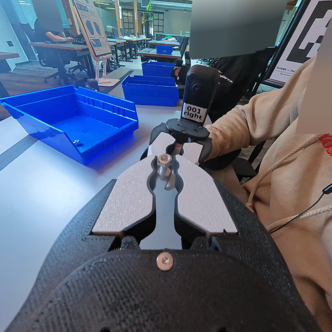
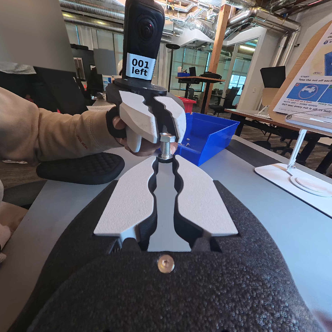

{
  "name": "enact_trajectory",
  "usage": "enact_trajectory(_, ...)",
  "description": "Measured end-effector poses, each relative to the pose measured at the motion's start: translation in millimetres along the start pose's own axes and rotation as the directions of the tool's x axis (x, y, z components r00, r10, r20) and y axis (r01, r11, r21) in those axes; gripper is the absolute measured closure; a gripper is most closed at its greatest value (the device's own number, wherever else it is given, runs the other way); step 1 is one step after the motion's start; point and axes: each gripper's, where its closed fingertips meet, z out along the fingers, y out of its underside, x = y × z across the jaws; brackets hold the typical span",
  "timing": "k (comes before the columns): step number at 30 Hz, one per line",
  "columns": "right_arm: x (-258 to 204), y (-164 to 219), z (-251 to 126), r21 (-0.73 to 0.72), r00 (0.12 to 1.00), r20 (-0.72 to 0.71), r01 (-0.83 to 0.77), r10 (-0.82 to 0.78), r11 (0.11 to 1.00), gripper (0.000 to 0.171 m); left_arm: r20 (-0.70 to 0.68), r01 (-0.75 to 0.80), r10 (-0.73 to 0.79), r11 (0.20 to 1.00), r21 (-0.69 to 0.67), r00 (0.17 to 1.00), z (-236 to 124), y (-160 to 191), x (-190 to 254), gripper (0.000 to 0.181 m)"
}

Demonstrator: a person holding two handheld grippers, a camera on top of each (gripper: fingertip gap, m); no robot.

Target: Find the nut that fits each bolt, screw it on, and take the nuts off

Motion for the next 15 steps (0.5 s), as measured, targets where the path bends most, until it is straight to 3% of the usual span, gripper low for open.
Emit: enact_trajectory(15,4,-7,-4,0.032,1.0,-0.014,0.002,-0.002,0.999,0.157,0.027,0.023,-0.024,0.998,0.058,0.999,-16,-5,-10,0.164)
